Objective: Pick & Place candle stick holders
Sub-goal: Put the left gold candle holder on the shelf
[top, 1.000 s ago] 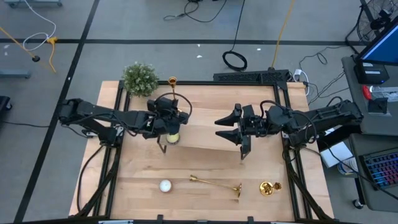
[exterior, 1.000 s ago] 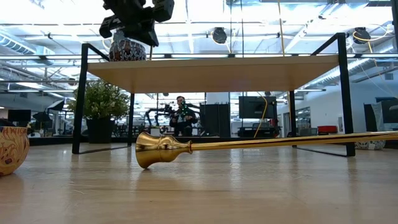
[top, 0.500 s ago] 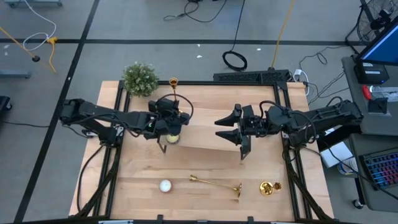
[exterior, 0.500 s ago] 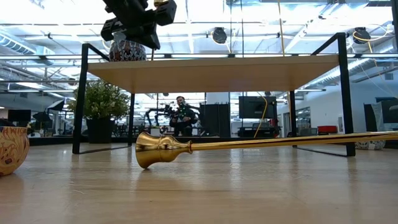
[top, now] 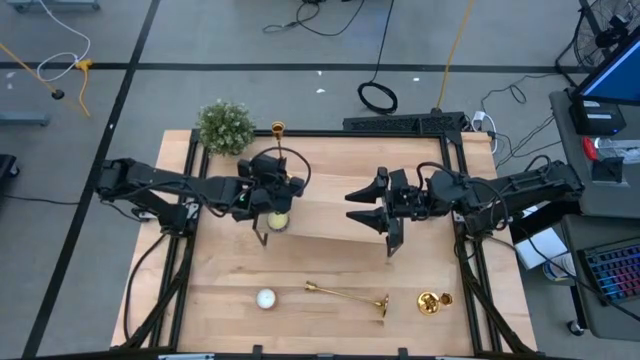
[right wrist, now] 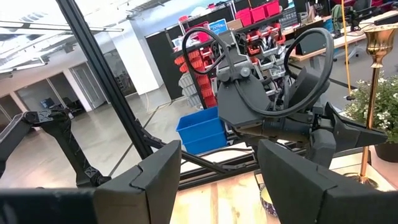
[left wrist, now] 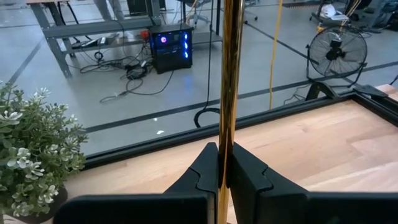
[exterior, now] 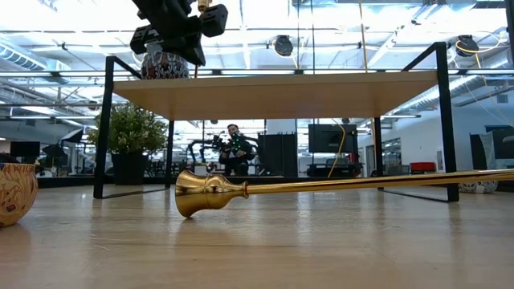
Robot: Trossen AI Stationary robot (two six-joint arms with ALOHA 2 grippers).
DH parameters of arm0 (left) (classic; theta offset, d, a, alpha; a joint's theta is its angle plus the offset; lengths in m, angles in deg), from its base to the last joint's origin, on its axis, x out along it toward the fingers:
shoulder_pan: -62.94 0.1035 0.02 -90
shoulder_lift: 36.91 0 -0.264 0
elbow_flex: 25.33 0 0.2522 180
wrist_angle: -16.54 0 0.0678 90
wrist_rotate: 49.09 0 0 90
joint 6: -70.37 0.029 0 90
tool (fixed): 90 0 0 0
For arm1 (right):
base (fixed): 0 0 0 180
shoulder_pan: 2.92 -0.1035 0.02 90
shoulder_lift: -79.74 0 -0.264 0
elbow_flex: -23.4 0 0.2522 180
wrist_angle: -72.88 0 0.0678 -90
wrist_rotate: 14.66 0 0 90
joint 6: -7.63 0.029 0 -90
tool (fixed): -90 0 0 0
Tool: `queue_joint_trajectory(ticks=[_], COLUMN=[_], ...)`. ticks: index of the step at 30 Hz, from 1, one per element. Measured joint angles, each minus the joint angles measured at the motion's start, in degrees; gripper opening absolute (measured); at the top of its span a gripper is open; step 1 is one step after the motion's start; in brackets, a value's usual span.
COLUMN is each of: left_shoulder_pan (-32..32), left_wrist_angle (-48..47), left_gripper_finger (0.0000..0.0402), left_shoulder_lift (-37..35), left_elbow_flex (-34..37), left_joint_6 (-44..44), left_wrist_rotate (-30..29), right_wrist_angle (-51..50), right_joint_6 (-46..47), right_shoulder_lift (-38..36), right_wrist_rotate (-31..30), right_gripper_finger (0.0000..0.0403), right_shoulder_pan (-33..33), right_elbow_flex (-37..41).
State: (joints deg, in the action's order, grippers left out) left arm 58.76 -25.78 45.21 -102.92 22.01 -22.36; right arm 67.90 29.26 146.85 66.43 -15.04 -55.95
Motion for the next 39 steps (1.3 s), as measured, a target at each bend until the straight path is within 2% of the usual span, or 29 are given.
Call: queue_joint_trajectory(ticks=[10, 18, 25, 28, 35, 39], left_shoulder_pan=[0.0, 0.0, 0.0, -0.1, -0.5, -1.0], left_wrist_angle=[0.1, 0.0, -0.5, -0.5, -0.4, -0.4], left_gripper_finger=[0.0016, 0.0042, 0.0011, 0.0011, 0.0082, 0.0105], left_shoulder_lift=[0.0, 0.0, 0.0, 0.0, 0.0, 0.0], left_elbow_flex=[0.0, 0.0, 0.0, 0.0, 0.0, 0.0], left_joint_6=[-0.4, -1.7, -1.2, -0.8, -0.9, -0.9], left_wrist_rotate=[0.7, 1.5, 1.6, 1.7, 3.0, 2.8], right_wrist_angle=[-0.1, -0.1, -0.4, -0.5, -0.5, -0.5], right_joint_6=[0.0, 0.0, 0.0, 0.0, 0.0, 0.0], right_shoulder_lift=[0.0, 0.0, 0.0, 0.0, 0.0, 0.0], right_wrist_rotate=[0.0, 0.0, 0.0, 0.0, 0.0, 0.0], right_gripper_finger=[0.0210, 0.0210, 0.0210, 0.0210, 0.0210, 0.0210], right_shoulder_pan=[0.0, 0.0, 0.0, 0.0, 0.0, 0.0], right_elbow_flex=[0.0, 0.0, 0.0, 0.0, 0.0, 0.0])
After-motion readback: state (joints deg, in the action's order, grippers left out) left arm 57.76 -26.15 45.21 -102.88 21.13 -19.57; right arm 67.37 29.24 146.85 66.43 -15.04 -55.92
